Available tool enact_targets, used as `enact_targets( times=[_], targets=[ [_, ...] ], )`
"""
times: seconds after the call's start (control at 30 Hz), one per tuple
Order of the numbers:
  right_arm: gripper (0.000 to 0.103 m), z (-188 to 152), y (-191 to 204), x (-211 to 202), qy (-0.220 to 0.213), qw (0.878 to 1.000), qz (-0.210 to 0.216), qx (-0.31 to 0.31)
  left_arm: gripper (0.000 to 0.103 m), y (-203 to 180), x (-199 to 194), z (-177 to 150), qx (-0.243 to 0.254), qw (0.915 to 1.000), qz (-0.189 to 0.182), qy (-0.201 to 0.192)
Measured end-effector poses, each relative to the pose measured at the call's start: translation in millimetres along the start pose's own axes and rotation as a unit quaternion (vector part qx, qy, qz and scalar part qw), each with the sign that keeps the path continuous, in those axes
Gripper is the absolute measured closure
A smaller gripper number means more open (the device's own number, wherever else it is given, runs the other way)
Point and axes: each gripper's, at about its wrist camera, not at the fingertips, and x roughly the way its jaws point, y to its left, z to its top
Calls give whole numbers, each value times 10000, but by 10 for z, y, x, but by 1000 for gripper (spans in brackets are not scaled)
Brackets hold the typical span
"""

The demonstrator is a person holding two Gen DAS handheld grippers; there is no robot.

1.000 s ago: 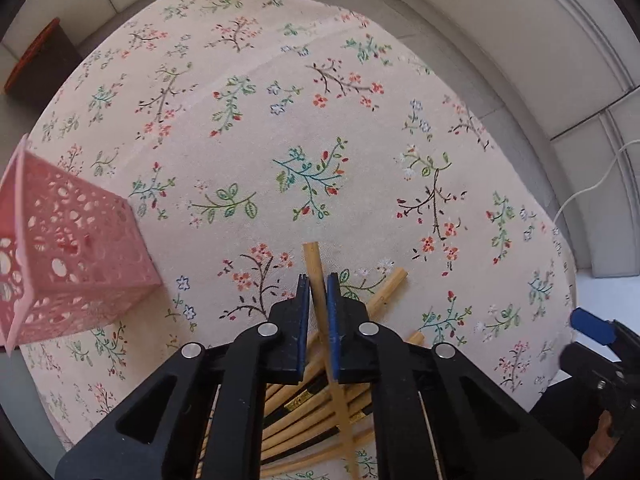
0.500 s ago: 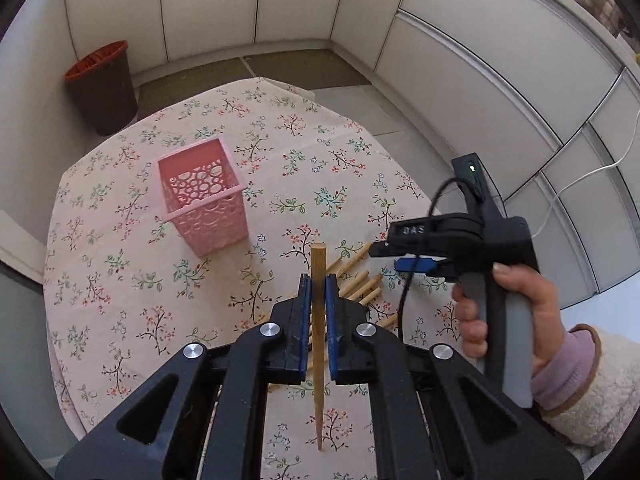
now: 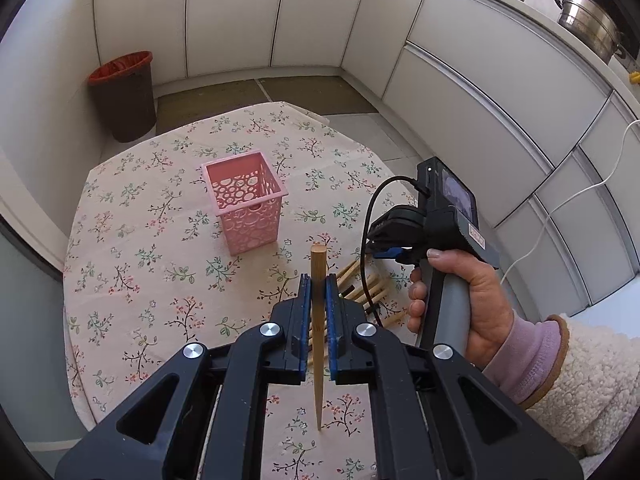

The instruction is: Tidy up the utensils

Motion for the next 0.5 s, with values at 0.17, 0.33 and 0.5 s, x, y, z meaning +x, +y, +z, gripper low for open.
enact_targets(
  times=[0.17, 0.33, 0.5],
  targets=[
    [103, -40, -7, -274, -180, 9984, 457, -296, 97, 48, -152, -23, -93, 9998, 2, -177],
    [103, -180, 63, -739, -651, 9913, 653, -935, 97, -22, -293, -48, -115, 9994, 21, -340],
    [102, -262, -89, -1026, -637, 9898, 689, -1071, 97, -87, -407, -94, -178, 9988, 9, -459]
  ],
)
